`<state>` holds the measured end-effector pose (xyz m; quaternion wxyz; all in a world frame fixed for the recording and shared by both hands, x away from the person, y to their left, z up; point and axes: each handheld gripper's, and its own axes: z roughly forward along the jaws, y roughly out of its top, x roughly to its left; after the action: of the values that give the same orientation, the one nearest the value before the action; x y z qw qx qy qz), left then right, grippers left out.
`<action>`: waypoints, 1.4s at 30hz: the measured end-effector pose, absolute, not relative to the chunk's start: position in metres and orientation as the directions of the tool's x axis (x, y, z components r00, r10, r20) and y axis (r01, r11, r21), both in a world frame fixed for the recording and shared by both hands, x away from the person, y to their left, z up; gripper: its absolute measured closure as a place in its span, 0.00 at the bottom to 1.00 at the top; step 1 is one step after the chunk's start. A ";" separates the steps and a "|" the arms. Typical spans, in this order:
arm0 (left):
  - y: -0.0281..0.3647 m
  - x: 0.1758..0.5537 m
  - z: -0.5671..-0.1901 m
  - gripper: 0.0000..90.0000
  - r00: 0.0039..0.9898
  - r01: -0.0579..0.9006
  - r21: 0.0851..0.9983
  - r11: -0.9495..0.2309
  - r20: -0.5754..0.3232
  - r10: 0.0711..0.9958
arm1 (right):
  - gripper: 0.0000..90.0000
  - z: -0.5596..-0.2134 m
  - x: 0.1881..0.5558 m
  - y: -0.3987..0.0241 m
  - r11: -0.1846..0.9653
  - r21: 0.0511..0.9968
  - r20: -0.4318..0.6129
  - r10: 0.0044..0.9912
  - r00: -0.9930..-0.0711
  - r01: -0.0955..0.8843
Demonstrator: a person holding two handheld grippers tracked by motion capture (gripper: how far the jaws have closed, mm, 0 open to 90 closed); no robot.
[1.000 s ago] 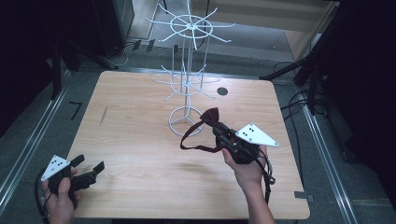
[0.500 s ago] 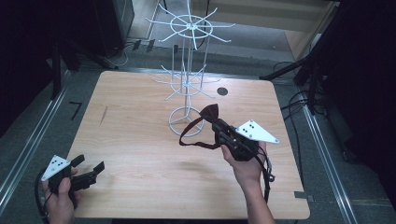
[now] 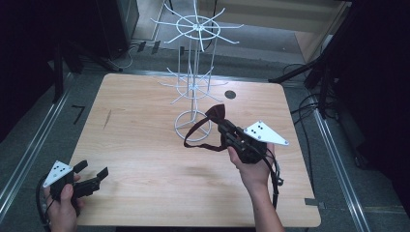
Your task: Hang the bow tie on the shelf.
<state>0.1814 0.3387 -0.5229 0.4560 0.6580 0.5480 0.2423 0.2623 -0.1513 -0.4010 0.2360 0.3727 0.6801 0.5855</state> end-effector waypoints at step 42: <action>0.339 0.182 -0.523 0.14 0.285 0.501 0.866 0.009 -0.174 0.943 | 0.84 -0.396 0.287 -0.129 0.009 0.960 0.166 0.788 -0.594 0.279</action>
<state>0.1816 0.3386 -0.5230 0.4538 0.6606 0.5463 0.2435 0.2872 -0.1287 -0.3961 0.2180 0.3945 0.6759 0.5831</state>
